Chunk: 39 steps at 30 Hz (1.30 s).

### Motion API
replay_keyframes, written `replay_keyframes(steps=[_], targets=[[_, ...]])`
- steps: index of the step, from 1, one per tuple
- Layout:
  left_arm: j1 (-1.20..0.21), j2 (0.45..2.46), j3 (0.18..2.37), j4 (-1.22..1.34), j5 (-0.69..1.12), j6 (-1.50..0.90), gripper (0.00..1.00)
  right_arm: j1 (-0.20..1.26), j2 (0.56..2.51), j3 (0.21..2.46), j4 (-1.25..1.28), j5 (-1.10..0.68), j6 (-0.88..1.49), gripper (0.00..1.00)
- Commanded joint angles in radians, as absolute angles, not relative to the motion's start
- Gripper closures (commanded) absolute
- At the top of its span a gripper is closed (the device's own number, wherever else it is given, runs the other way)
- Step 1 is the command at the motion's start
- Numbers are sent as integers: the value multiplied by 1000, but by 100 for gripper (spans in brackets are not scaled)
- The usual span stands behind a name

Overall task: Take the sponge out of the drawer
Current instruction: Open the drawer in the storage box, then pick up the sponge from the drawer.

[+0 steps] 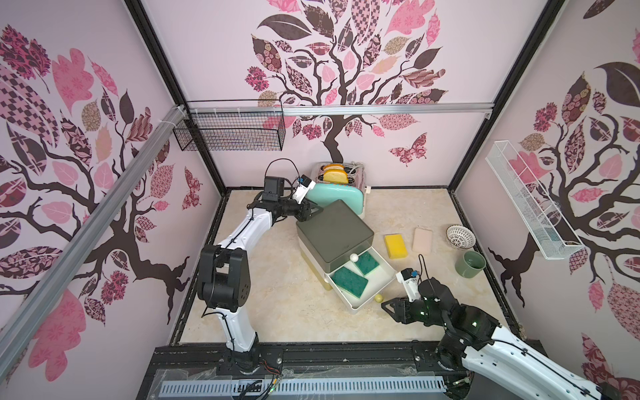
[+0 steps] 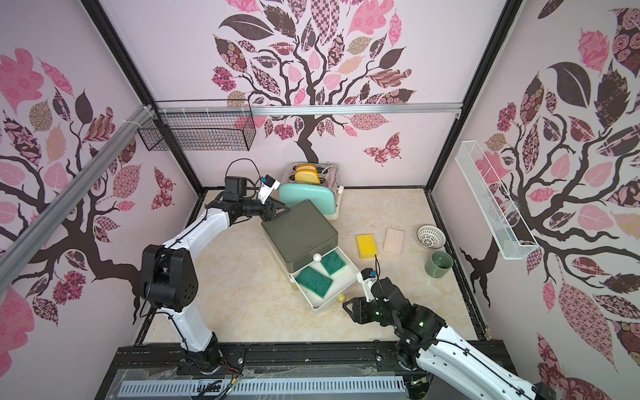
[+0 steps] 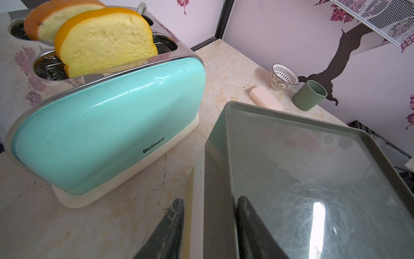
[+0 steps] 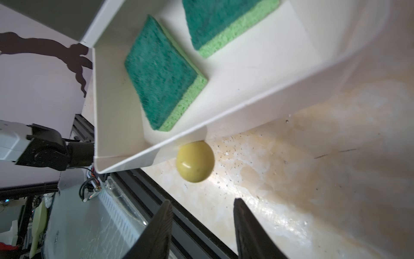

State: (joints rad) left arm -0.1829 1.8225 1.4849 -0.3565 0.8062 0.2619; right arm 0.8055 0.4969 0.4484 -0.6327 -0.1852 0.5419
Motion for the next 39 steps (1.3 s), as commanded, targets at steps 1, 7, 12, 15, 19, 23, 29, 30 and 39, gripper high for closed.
replay_keyframes(steps=[1, 7, 12, 15, 19, 23, 29, 30, 39], targets=[[-182, 1870, 1459, -438, 769, 278, 58, 823, 560, 567, -680, -157, 458, 54], [-182, 1865, 1457, -439, 770, 278, 58, 824, 796, 765, -673, -82, 240, 51], [-180, 1859, 1465, -447, 775, 279, 58, 815, 973, 852, -600, -69, 119, 47], [-174, 1851, 1460, -442, 778, 278, 58, 784, 1033, 839, -564, -73, 80, 47], [-170, 1847, 1458, -438, 782, 273, 59, 692, 1040, 774, -488, -157, 65, 45], [-167, 1851, 1460, -435, 785, 272, 59, 661, 1051, 750, -461, -176, 38, 43], [-167, 1855, 1459, -439, 782, 273, 56, 659, 1137, 776, -445, -251, 5, 43], [-167, 1855, 1460, -440, 782, 274, 56, 658, 1145, 779, -446, -261, 3, 43], [-160, 1864, 1461, -436, 787, 273, 52, 659, 1180, 794, -456, -332, -50, 43]])
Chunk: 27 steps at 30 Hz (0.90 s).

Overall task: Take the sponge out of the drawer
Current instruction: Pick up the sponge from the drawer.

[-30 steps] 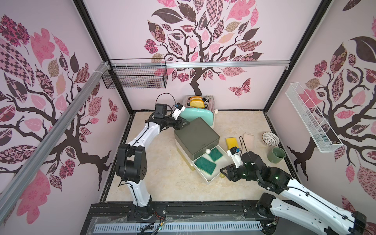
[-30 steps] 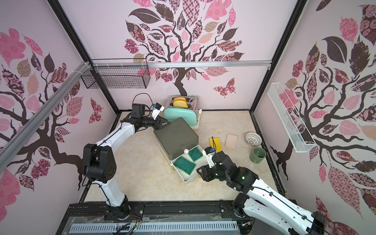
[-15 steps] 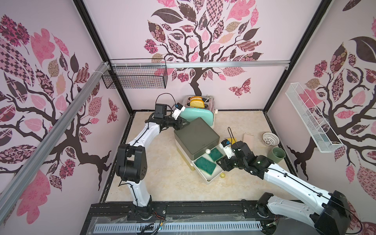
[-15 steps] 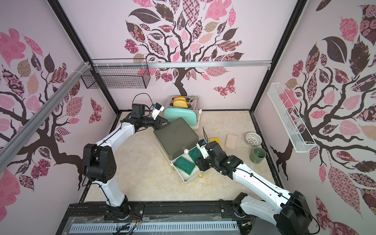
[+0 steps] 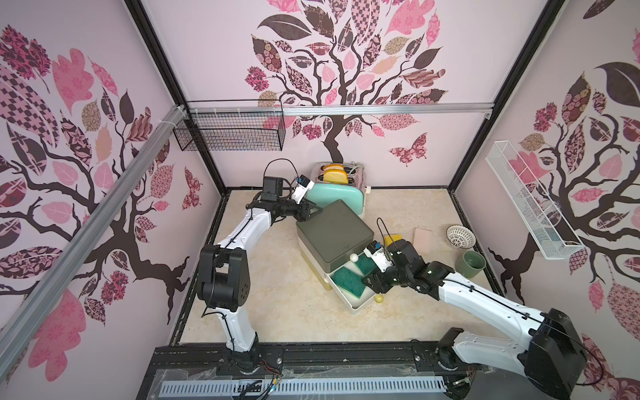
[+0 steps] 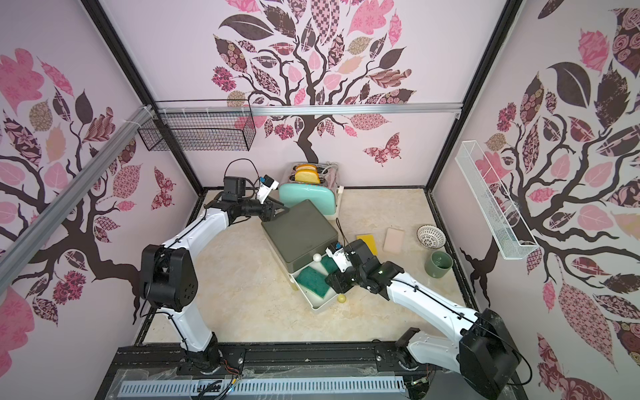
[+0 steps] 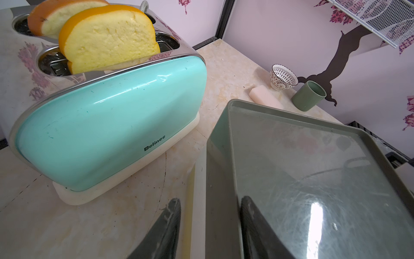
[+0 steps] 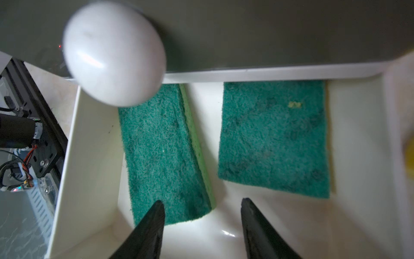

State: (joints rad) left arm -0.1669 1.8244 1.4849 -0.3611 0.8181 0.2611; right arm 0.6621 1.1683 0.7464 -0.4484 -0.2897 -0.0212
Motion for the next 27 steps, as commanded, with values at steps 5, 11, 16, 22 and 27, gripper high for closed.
replay_keyframes(steps=[5, 11, 16, 22, 27], targets=[[-159, 1868, 1462, -430, 792, 269, 52, 658, 1219, 825, -487, -345, -78, 42], [-155, 1869, 1462, -430, 794, 268, 52, 659, 1267, 870, -513, -329, -116, 43], [-150, 1870, 1462, -428, 798, 267, 52, 658, 1293, 875, -514, -343, -121, 44], [-146, 1871, 1462, -428, 801, 265, 52, 658, 1310, 868, -512, -352, -123, 45], [-142, 1875, 1468, -430, 802, 265, 52, 659, 1333, 879, -523, -377, -131, 46]])
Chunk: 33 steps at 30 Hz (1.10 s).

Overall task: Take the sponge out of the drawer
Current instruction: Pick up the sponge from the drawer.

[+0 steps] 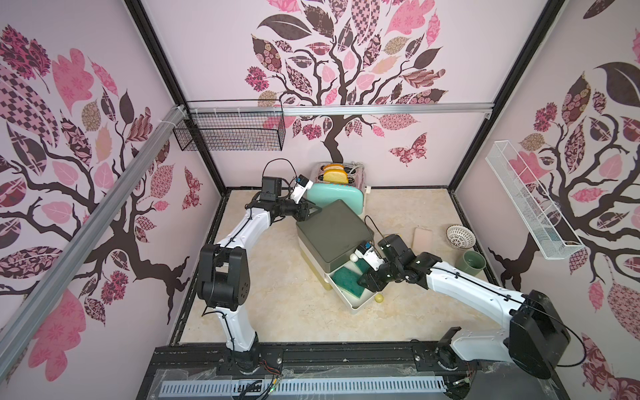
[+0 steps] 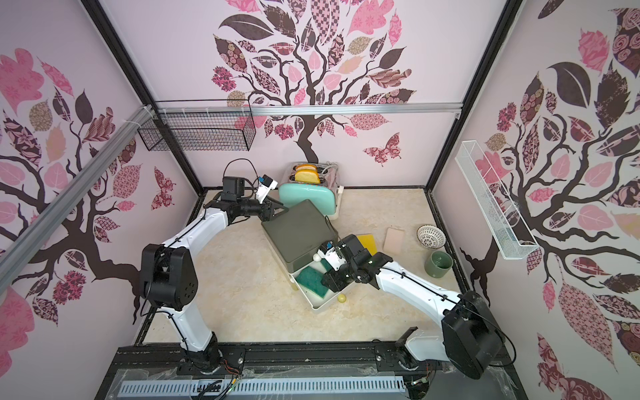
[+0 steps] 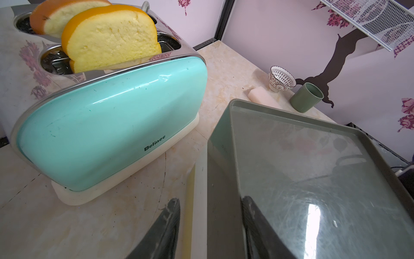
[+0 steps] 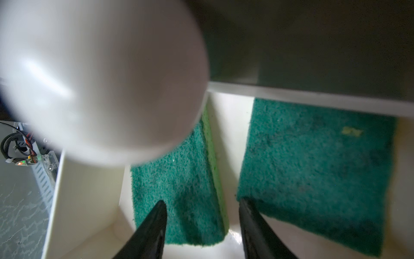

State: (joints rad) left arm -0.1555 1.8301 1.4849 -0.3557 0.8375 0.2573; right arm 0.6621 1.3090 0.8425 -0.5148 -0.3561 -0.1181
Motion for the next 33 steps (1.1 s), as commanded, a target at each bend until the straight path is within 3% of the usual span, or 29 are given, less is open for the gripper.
replay_keyframes(steps=[1, 8, 13, 21, 33], targets=[[-143, 1875, 1468, -429, 802, 265, 52, 658, 1336, 880, -525, -379, -132, 47], [-138, 1878, 1470, -432, 805, 265, 52, 658, 1343, 878, -518, -362, -120, 57], [-134, 1878, 1471, -433, 805, 265, 52, 658, 1336, 879, -514, -352, -111, 80], [-135, 1876, 1471, -434, 806, 265, 52, 658, 1271, 868, -507, -320, -91, 100], [-135, 1871, 1465, -428, 809, 262, 53, 658, 1156, 922, -592, -246, -82, 100]])
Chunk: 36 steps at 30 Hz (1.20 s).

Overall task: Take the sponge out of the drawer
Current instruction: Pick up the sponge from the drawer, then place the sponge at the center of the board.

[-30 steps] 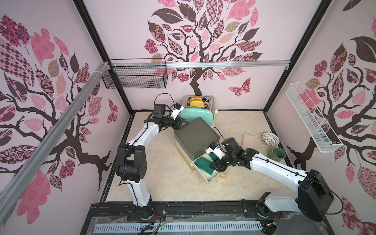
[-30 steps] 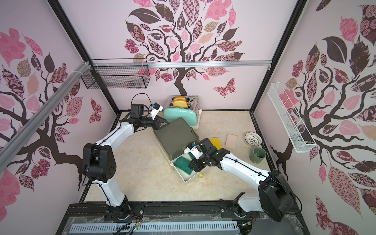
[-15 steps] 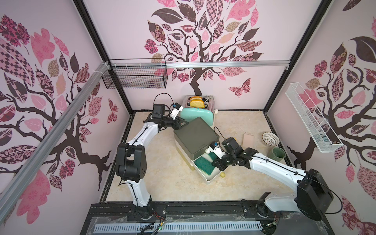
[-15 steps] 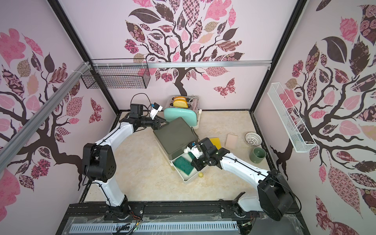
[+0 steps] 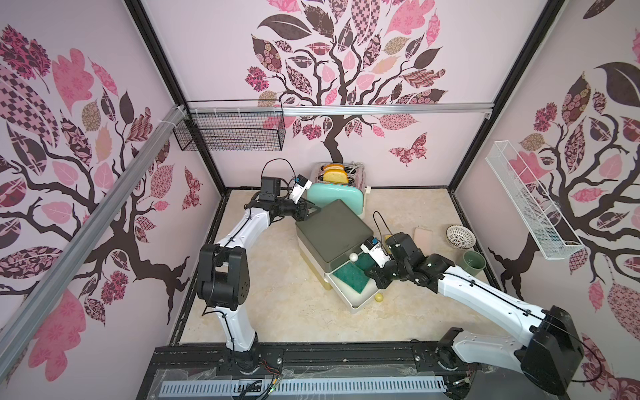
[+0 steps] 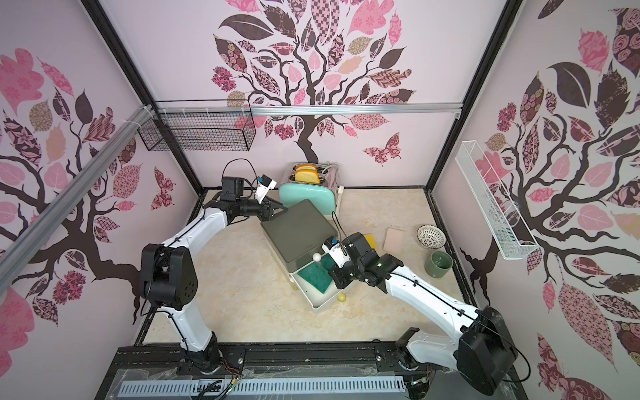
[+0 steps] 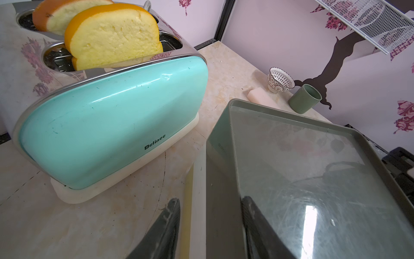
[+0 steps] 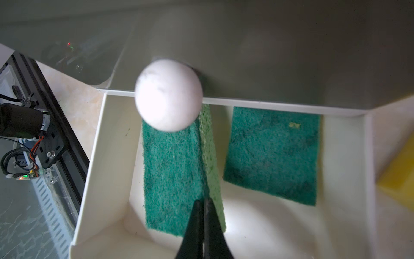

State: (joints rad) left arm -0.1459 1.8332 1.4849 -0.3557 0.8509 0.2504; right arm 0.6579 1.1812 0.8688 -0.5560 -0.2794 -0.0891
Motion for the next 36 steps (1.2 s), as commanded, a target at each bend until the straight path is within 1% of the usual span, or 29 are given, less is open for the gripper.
replay_keyframes(steps=[1, 9, 22, 29, 31, 34, 36], targets=[[-134, 1871, 1465, -428, 809, 262, 52, 659, 1146, 927, -603, -231, -79, 100], [-133, 1872, 1464, -417, 818, 256, 52, 658, 1079, 999, -750, -118, -34, 100], [-134, 1875, 1452, -397, 831, 243, 53, 657, 1039, 1121, -1019, -97, 27, 100], [-135, 1879, 1453, -389, 835, 238, 54, 653, 1023, 1188, -1042, 35, 55, 100], [-136, 1876, 1453, -391, 835, 238, 54, 617, 1040, 1208, -1028, 54, 51, 100], [-135, 1871, 1447, -386, 836, 237, 54, 500, 1051, 1222, -953, 5, 38, 100], [-134, 1870, 1447, -385, 837, 235, 54, 393, 1067, 1223, -892, -41, 32, 100]])
